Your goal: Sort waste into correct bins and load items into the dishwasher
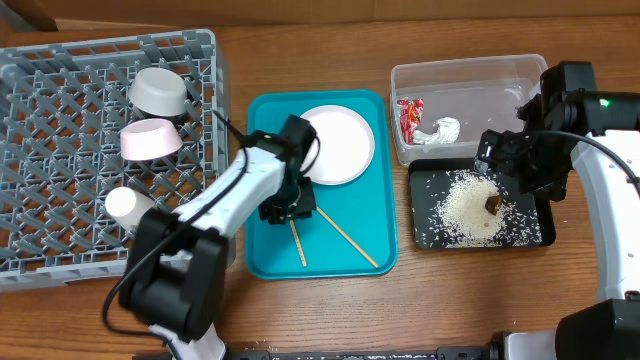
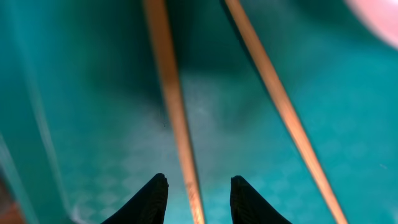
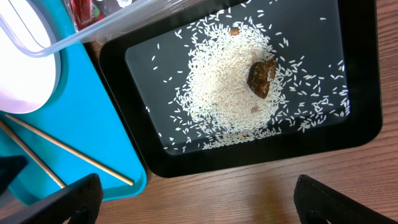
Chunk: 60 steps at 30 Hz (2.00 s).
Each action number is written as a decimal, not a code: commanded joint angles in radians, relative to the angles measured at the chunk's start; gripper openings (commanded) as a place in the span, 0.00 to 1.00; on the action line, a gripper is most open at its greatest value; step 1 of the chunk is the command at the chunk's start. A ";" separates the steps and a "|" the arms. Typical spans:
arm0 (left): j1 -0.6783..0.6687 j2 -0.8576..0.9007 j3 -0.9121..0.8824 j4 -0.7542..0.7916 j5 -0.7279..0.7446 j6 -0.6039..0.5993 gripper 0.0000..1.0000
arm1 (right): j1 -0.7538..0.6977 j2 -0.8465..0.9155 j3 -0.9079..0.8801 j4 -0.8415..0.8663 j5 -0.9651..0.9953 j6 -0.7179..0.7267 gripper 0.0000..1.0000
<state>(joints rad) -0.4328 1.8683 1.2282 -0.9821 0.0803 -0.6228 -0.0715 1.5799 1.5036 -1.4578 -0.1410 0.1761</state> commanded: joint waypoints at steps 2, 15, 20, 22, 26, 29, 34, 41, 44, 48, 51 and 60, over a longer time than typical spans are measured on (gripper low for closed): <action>-0.006 0.077 -0.012 0.017 0.006 0.000 0.35 | -0.003 -0.016 0.023 0.004 0.009 0.003 1.00; -0.006 0.113 -0.016 0.005 -0.009 0.017 0.17 | -0.003 -0.016 0.023 0.004 0.009 0.003 1.00; 0.003 0.112 -0.015 0.005 -0.010 0.016 0.04 | -0.003 -0.016 0.023 0.004 0.009 0.003 1.00; 0.012 0.106 -0.007 -0.005 -0.012 0.016 0.04 | -0.003 -0.016 0.023 0.003 0.009 0.003 1.00; 0.056 0.020 0.066 -0.068 -0.033 0.017 0.04 | -0.003 -0.016 0.023 0.003 0.009 0.003 1.00; 0.113 -0.106 0.173 -0.179 -0.117 0.057 0.04 | -0.003 -0.016 0.023 0.004 0.009 0.003 1.00; 0.245 -0.240 0.286 -0.251 -0.199 0.212 0.04 | -0.003 -0.016 0.023 0.004 0.009 0.003 1.00; 0.435 -0.146 0.278 -0.214 -0.215 0.377 0.04 | -0.003 -0.016 0.023 0.000 0.005 0.003 1.00; 0.444 -0.108 0.278 -0.211 -0.210 0.376 0.10 | -0.003 -0.016 0.023 -0.001 0.005 0.003 1.00; 0.444 -0.116 0.293 -0.227 -0.196 0.376 0.20 | -0.003 -0.016 0.023 0.001 0.005 0.003 1.00; 0.442 -0.126 0.335 -0.262 -0.104 0.371 0.29 | -0.003 -0.016 0.023 0.002 0.006 0.003 1.00; 0.258 -0.130 0.312 -0.291 0.077 0.112 0.45 | -0.003 -0.016 0.023 0.005 0.006 0.003 1.00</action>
<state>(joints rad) -0.0742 1.7611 1.5627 -1.2896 0.0830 -0.3820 -0.0715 1.5799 1.5036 -1.4582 -0.1413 0.1761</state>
